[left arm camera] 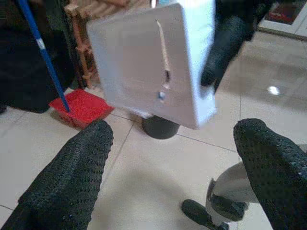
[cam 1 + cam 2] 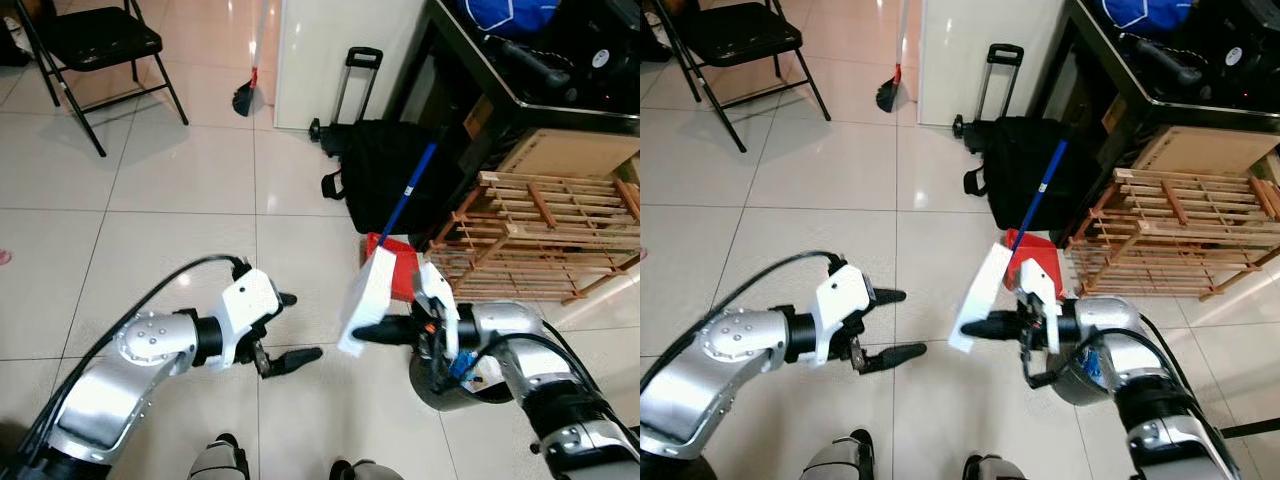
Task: Picking trash to rubbish bin
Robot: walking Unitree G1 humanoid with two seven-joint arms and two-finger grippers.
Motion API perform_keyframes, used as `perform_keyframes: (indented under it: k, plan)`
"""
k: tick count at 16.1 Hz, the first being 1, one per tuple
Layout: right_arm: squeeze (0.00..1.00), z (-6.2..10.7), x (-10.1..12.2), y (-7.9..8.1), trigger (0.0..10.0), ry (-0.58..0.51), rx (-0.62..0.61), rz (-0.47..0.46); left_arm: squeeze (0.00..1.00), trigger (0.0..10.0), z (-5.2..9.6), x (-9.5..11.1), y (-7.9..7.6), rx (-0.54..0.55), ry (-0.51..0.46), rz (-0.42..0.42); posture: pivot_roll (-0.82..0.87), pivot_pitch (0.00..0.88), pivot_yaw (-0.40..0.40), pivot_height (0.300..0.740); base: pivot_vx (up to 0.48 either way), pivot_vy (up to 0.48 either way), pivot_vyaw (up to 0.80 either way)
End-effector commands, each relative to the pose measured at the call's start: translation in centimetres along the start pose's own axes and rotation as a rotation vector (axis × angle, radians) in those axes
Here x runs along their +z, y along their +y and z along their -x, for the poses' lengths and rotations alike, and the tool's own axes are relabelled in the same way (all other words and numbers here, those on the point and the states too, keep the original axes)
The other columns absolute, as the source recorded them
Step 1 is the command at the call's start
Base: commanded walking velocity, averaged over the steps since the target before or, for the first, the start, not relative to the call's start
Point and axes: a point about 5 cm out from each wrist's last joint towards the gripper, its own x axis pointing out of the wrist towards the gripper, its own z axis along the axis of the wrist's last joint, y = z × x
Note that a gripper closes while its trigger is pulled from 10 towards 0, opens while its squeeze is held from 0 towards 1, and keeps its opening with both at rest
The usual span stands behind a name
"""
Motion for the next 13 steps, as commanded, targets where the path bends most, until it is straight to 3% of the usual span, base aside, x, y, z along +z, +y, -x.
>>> perform_keyframes:
  k: [1,6,10,13]
  plan:
    - [0.39,0.7,0.2,0.3,10.0,0.000,0.033,0.000,0.00,10.0,0.0,0.9,-0.2,-0.022,-0.028,-0.016,-0.02,0.145,-0.147,0.740,0.000,0.000,0.00]
    - [0.40,1.1,0.6,0.9,10.0,0.009,0.104,0.007,0.00,10.0,0.1,1.2,-0.5,-0.086,0.007,-0.053,-0.02,0.151,-0.149,0.740,0.000,0.000,0.00]
    - [0.42,0.9,1.7,1.5,10.0,-0.023,0.156,0.033,0.00,10.0,-0.3,-0.1,-1.7,-0.184,0.085,-0.050,-0.02,0.153,-0.147,0.740,0.000,0.000,0.00]
    - [0.42,1.0,1.3,1.3,10.0,-0.004,0.132,0.001,0.00,10.0,-0.4,0.5,-1.4,-0.156,0.066,-0.090,-0.02,0.156,-0.150,0.740,0.000,0.000,0.00]
